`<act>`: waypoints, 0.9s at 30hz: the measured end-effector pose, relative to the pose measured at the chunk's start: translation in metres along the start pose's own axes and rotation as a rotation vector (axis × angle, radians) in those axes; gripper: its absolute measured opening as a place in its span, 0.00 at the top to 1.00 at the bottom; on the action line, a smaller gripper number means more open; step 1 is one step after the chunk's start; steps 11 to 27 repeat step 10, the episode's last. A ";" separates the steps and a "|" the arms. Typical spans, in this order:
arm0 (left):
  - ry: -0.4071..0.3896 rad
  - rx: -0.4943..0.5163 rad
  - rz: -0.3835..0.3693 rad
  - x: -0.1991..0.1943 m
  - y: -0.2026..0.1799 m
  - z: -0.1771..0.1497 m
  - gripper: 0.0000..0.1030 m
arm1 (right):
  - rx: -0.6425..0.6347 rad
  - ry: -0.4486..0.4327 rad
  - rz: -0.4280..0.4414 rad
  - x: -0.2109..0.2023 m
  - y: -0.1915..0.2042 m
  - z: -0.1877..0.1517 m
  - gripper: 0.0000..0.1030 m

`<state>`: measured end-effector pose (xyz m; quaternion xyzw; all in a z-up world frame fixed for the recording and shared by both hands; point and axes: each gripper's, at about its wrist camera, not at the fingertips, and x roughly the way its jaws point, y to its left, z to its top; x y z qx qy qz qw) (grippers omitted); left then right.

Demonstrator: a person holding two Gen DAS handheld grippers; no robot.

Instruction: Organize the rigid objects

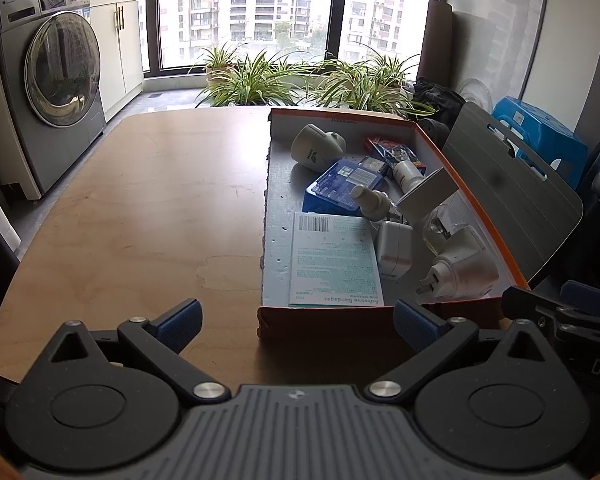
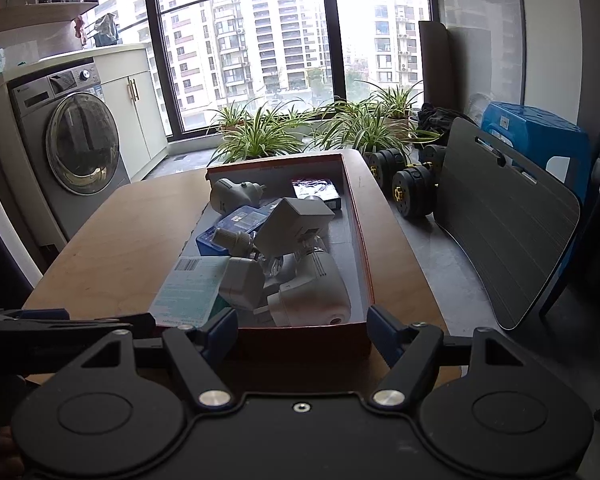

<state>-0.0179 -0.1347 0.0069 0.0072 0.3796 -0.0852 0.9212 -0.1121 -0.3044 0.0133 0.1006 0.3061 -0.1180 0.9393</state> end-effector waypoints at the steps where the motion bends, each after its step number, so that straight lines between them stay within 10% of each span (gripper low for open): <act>1: 0.000 0.000 0.000 0.000 0.000 0.000 0.00 | 0.000 0.000 0.000 0.000 0.000 0.000 0.18; 27: -0.008 -0.014 0.005 0.003 0.003 -0.002 0.00 | -0.002 0.014 -0.001 0.006 0.002 -0.002 0.17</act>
